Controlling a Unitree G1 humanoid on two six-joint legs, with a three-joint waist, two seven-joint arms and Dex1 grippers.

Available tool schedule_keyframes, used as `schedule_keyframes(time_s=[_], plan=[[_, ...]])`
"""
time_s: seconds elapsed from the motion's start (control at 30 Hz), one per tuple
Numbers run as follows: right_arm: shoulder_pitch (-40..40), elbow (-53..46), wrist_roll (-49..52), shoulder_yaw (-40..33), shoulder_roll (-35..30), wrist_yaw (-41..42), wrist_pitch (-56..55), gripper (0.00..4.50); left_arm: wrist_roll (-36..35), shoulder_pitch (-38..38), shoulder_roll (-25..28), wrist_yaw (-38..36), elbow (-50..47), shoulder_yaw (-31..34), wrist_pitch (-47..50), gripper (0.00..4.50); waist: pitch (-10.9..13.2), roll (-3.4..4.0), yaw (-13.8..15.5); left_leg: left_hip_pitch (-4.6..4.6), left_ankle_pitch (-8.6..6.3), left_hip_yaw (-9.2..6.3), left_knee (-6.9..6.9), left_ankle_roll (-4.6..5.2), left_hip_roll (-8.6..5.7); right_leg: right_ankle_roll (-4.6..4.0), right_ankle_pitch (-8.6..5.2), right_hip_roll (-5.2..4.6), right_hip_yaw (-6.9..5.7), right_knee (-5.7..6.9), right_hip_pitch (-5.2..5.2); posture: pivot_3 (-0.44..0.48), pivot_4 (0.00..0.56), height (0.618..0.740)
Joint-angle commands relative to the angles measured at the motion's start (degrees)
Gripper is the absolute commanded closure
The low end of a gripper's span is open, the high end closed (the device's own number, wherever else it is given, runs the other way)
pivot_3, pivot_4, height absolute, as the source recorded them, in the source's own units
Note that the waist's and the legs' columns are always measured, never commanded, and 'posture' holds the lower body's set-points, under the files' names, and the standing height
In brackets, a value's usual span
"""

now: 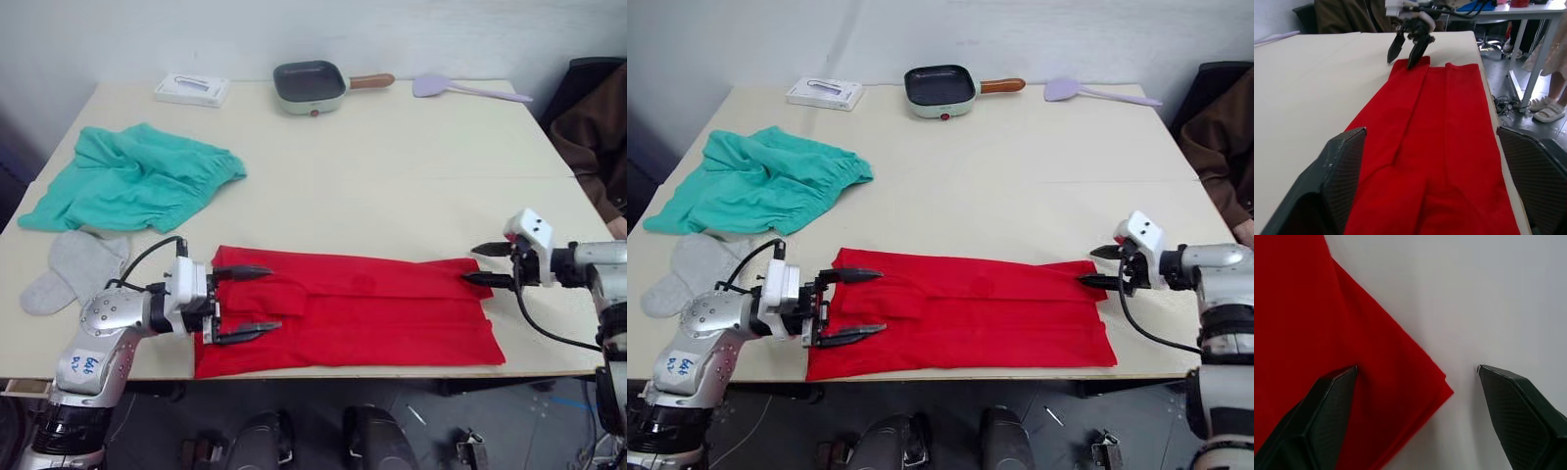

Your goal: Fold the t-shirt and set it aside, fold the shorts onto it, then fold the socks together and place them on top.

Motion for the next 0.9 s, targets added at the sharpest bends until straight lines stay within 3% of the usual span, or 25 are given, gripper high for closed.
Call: schedule_keyframes(time_s=[0.03, 0.13, 0.3, 0.47, 0.53, 0.63, 0.73, 0.9], plan=[[-4.4, 5.8, -3.4, 1.5, 1.2, 1.4, -0.4, 0.45, -2.0, 0.9, -0.4, 1.0, -3.4, 1.1, 0.0, 0.05, 0.0, 0.00, -0.2, 0.00, 0.00, -0.01, 0.01, 0.00, 0.00, 0.00, 0.00, 0.00, 0.00, 0.00, 0.02, 0.000, 0.150, 0.740], [-6.3, 8.6, -6.2, 3.4, 1.6, 5.5, -1.1, 1.03, -1.3, 2.3, -0.5, 1.4, -4.0, 1.2, -1.0, 0.00, 0.0, 0.00, -0.2, 0.01, -0.03, -0.03, 0.00, -0.05, 0.00, 0.01, 0.00, -0.02, 0.00, -0.01, 0.03, 0.000, 0.150, 0.740], [-7.7, 8.3, -7.4, 4.8, 1.2, 13.7, -1.1, 2.73, -1.0, 3.5, -0.5, 3.5, -3.9, 2.7, -1.4, 0.00, 0.0, 0.00, -0.2, 0.02, -0.11, -0.07, -0.03, -0.18, 0.01, 0.00, 0.00, -0.01, -0.03, -0.02, 0.03, 0.000, 0.150, 0.740], [-10.9, 9.6, -7.6, 2.9, 1.8, 8.8, -3.9, 4.47, -1.6, 3.7, -1.2, 7.1, -4.1, 4.1, -0.2, 0.00, 0.0, 0.05, -0.3, 0.01, -0.20, -0.07, -0.01, -0.32, 0.00, 0.00, 0.00, -0.03, -0.02, -0.02, 0.03, 0.000, 0.150, 0.740], [-12.9, 10.9, -8.4, 2.7, 2.3, 5.7, -3.6, 4.47, -1.0, 3.6, -1.6, 8.5, -4.3, 4.3, -0.5, 0.00, 0.0, 0.06, -0.4, 0.02, -0.20, -0.07, -0.02, -0.33, 0.00, 0.00, 0.00, -0.03, -0.02, -0.01, 0.03, 0.000, 0.150, 0.740], [-18.1, 13.6, -12.3, 3.0, 4.8, -14.3, -5.0, 4.47, 0.3, 3.6, -2.8, 12.1, -4.5, 4.7, -0.9, 0.00, 0.1, 0.16, -0.8, 0.02, -0.22, -0.05, -0.03, -0.37, 0.01, 0.00, 0.00, -0.03, 0.02, 0.01, -0.01, 0.000, 0.150, 0.740], [-21.5, 15.6, -14.5, 2.6, 7.5, -26.6, -6.1, 4.47, 1.4, 4.2, -3.6, 14.8, -4.7, 4.7, -0.7, 0.00, 0.1, 0.16, -0.7, -0.18, -0.18, 0.00, -0.02, -0.46, 0.01, -0.04, -0.02, -0.02, 0.05, 0.15, -0.31, 0.000, 0.150, 0.740], [-23.9, 17.5, -17.6, 3.1, 10.9, -35.4, -5.2, 4.47, 2.7, 3.8, -5.3, 18.6, -5.2, 4.1, -0.6, 0.00, 0.1, 0.15, -0.2, -0.78, 0.22, 0.04, 0.07, -0.13, 0.01, -0.12, -0.07, 0.02, 0.05, 0.48, -0.93, 0.000, 0.150, 0.740]])
